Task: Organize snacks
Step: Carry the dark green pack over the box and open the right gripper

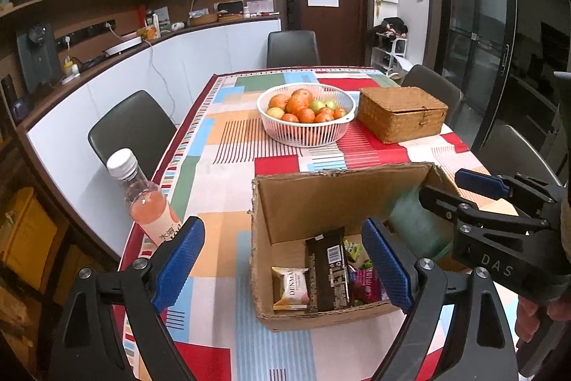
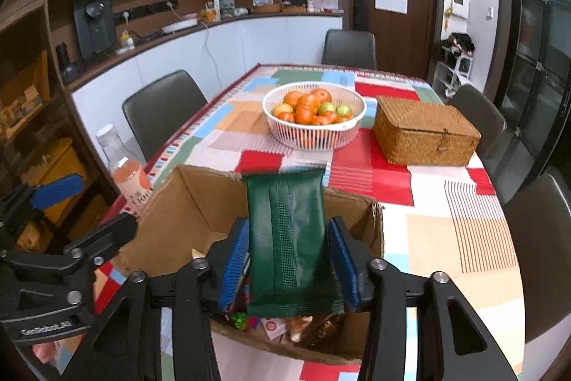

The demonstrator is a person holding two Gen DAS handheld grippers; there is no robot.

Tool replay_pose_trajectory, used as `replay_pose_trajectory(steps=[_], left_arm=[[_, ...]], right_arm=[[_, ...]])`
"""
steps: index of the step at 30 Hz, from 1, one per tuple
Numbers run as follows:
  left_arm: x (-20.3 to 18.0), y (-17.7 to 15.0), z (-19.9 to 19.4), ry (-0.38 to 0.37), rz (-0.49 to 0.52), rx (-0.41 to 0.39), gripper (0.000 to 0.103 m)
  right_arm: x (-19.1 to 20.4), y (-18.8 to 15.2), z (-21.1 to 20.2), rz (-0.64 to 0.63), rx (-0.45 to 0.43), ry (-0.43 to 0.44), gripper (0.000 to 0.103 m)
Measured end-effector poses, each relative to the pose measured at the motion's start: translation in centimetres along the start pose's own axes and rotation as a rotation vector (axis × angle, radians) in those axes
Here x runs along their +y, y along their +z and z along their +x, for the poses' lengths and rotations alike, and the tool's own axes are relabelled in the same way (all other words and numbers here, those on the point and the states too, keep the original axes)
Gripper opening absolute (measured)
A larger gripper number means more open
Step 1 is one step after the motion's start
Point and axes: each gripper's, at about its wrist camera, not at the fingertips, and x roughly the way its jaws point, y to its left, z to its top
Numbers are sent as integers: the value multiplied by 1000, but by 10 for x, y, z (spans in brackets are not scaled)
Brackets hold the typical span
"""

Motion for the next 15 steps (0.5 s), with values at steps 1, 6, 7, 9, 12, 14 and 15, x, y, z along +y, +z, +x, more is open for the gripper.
replay_pose_trajectory(steps=[1, 6, 7, 9, 12, 14, 15], left_arm=[[0, 0, 0, 4, 2, 0, 90], [1, -7, -8, 15, 3, -15, 90], [1, -9, -11, 17, 4, -20, 90], [-1, -15, -19, 24, 16, -38, 93], [-5, -24, -34, 49, 39, -73, 95], [-8, -30, -45, 57, 51, -94, 97], [-10, -32, -49, 56, 54, -102, 99]], right_arm=[[-1, -1, 2, 4, 3, -3, 53], [0, -10, -1, 1, 10, -8, 56], [2, -12, -4, -1, 8, -9, 56], [3, -19, -12, -4, 0, -11, 57], [5, -30, -25, -13, -21, -29, 63], [4, -37, -35, -16, -35, -44, 64], [4, -41, -42, -13, -45, -47, 64]])
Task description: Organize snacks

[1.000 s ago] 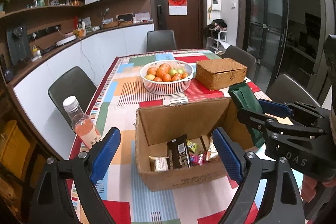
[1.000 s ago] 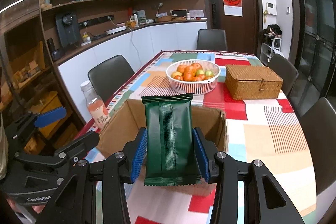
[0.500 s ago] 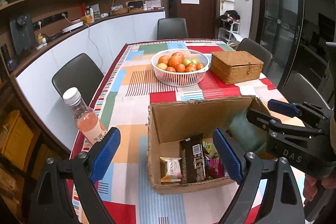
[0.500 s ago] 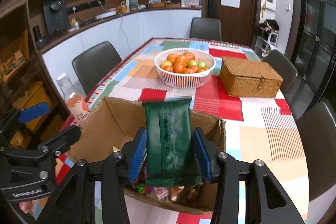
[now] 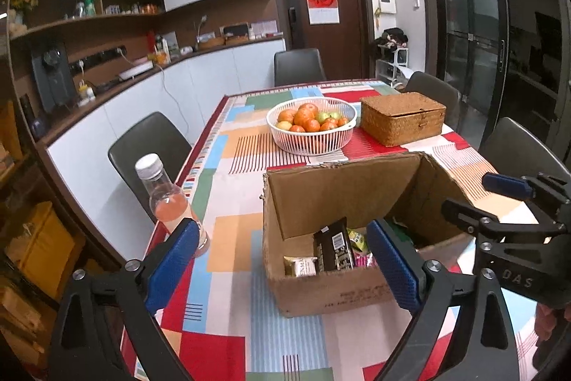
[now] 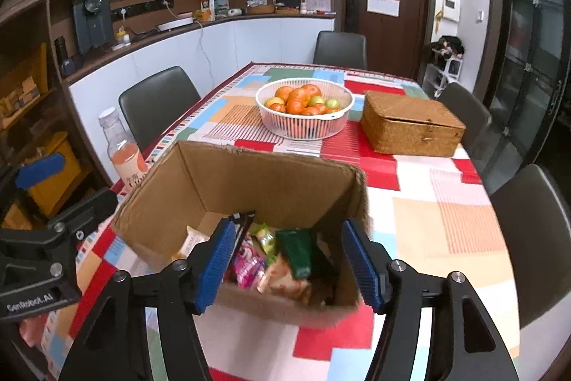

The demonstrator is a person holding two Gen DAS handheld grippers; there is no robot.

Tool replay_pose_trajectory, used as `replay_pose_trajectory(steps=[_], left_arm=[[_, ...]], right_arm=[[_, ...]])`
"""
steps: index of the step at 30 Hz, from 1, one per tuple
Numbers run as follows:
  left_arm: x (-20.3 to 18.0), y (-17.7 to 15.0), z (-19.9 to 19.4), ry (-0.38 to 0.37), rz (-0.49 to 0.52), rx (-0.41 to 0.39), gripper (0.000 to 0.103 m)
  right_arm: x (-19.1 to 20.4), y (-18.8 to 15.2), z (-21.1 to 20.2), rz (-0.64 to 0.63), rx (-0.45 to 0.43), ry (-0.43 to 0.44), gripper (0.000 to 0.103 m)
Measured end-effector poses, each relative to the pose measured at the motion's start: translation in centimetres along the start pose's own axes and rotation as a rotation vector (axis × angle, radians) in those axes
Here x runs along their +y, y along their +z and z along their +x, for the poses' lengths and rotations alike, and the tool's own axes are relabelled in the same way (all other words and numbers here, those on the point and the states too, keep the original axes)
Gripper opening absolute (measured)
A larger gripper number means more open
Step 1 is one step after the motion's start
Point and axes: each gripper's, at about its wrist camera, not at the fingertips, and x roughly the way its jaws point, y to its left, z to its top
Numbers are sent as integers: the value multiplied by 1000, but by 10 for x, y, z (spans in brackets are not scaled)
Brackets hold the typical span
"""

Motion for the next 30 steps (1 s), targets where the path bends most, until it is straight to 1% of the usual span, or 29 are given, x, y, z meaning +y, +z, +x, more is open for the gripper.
replay_pose_trajectory(steps=[3, 5, 8, 12, 18, 23, 26, 30], left_arm=[[-4, -9, -22, -3, 3, -41, 103], [-6, -13, -35, -6, 4, -63, 103], [-9, -21, -55, -16, 4, -86, 103], [-15, -33, -76, -44, 0, -97, 103], [-22, -53, -103, -70, -12, -98, 103], [-24, -70, -122, -59, -13, -106, 103], [-22, -76, -128, -33, -17, -109, 103], [-19, -82, -136, -22, -19, -114, 103]], right_arm=[[-2, -10, -24, 18, -39, -15, 71], [-3, -17, -38, 24, -65, -28, 76], [-5, -28, -62, 43, -102, -43, 80], [-6, -44, -89, 56, -137, -58, 83], [-3, -71, -118, 63, -142, -72, 84], [3, -91, -135, 56, -149, -70, 85], [8, -101, -143, 58, -160, -70, 86], [10, -110, -150, 87, -163, -70, 86]])
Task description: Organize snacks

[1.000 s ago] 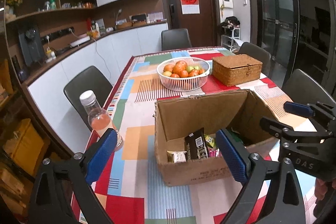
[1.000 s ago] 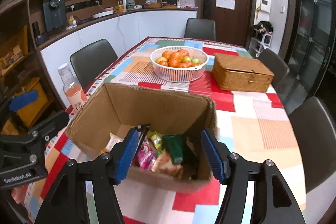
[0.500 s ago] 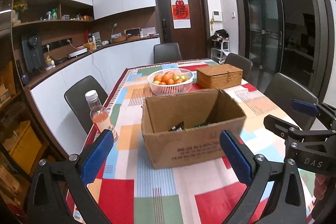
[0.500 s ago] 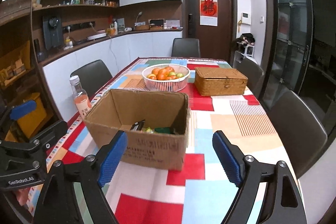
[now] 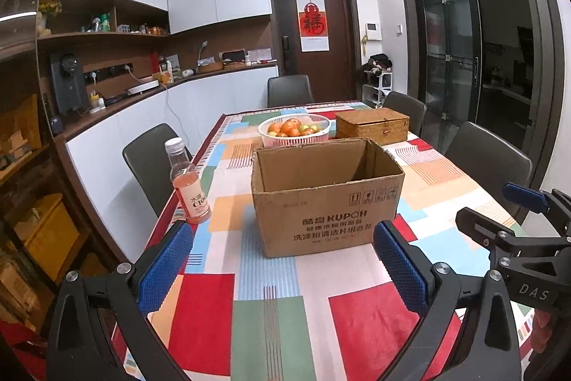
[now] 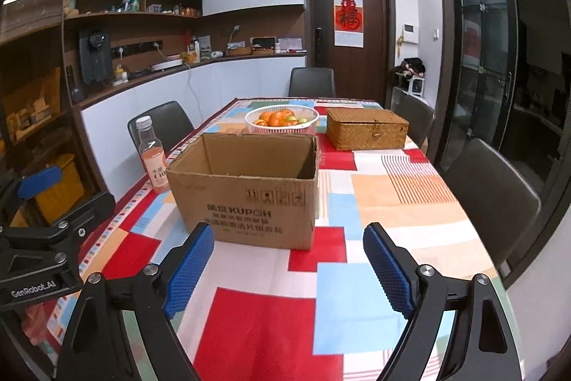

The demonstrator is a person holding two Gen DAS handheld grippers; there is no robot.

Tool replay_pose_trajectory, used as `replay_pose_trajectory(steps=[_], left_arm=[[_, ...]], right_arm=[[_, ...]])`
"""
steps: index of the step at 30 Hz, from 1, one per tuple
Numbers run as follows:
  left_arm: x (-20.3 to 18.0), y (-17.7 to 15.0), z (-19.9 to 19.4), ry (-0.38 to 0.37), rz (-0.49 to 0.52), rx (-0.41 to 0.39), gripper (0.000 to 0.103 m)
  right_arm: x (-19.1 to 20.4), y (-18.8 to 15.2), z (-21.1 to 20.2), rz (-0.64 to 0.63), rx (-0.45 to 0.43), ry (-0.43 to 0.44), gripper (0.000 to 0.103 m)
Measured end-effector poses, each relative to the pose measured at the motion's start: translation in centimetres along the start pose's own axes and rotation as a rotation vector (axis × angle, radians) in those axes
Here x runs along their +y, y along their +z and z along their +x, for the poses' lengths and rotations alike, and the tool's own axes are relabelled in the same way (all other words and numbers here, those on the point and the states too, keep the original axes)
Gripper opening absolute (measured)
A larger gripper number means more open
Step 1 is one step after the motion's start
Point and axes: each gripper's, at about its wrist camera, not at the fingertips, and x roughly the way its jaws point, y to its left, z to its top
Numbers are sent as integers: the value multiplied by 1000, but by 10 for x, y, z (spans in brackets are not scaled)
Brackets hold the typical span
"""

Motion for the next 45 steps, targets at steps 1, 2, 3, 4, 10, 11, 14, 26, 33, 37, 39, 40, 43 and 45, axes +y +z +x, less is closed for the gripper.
replay_pose_trajectory(steps=[1, 2, 3, 4, 10, 11, 14, 26, 33, 37, 39, 40, 43, 45], left_arm=[[0, -1, -2, 4, 4, -3, 103], [1, -2, -3, 7, 4, -4, 103], [2, -3, -5, 10, 3, -5, 103], [2, -3, -7, 10, 3, -7, 103], [3, -2, -19, 32, 11, -38, 103], [3, -2, -21, 34, 12, -44, 103], [3, 0, -26, 37, 15, -62, 103], [2, 1, -33, 23, 10, -89, 103], [2, 1, -33, 24, 9, -88, 103], [1, 1, -33, 27, 7, -89, 103], [2, 1, -33, 26, 8, -88, 103], [1, 0, -33, 27, 9, -87, 103], [2, 0, -33, 30, 7, -87, 103], [3, -1, -32, 31, 4, -84, 103]], right_arm=[[1, -1, -1, -2, -1, 0, 86], [1, -1, -3, -7, -6, -1, 86], [2, -2, -5, -8, -9, -1, 86], [3, -2, -7, -5, -9, 1, 86], [4, -3, -15, -8, -32, -1, 86], [3, -3, -17, -5, -35, 2, 86], [2, -4, -21, 1, -44, 5, 86], [1, -2, -24, 2, -63, 11, 86], [0, -1, -25, 3, -62, 11, 86], [0, -2, -24, 2, -56, 13, 86], [0, -2, -24, 2, -56, 13, 86], [0, -2, -24, 2, -55, 14, 86], [0, -2, -25, 4, -59, 15, 86], [0, -2, -25, 3, -58, 12, 86]])
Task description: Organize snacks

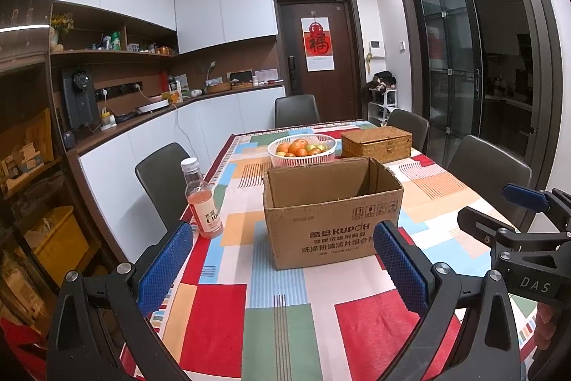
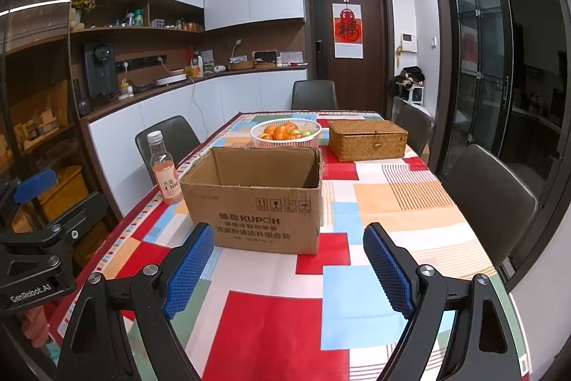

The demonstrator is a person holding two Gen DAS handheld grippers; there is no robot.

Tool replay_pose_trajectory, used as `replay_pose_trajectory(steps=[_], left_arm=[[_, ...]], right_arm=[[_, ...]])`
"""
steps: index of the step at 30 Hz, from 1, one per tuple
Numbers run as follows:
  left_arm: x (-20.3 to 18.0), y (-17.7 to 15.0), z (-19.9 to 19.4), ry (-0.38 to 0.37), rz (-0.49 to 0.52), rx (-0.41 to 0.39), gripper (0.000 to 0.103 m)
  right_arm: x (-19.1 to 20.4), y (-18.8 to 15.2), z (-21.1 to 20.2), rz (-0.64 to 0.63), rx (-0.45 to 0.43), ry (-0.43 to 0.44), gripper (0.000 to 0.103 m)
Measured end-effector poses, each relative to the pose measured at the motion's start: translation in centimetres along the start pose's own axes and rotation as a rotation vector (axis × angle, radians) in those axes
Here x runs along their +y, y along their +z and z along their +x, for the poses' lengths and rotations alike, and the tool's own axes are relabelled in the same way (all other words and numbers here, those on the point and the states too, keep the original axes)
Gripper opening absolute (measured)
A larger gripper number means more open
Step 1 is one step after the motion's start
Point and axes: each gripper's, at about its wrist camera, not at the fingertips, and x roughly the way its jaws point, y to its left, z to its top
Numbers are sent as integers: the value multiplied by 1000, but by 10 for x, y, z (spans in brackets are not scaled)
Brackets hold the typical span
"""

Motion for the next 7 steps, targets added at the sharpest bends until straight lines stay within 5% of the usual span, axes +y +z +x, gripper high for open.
replay_pose_trajectory(steps=[7], left_arm=[[2, -1, 2, 6, -7, 4, 103]], right_arm=[[1, -1, 2, 0, 12, 0, 86]])
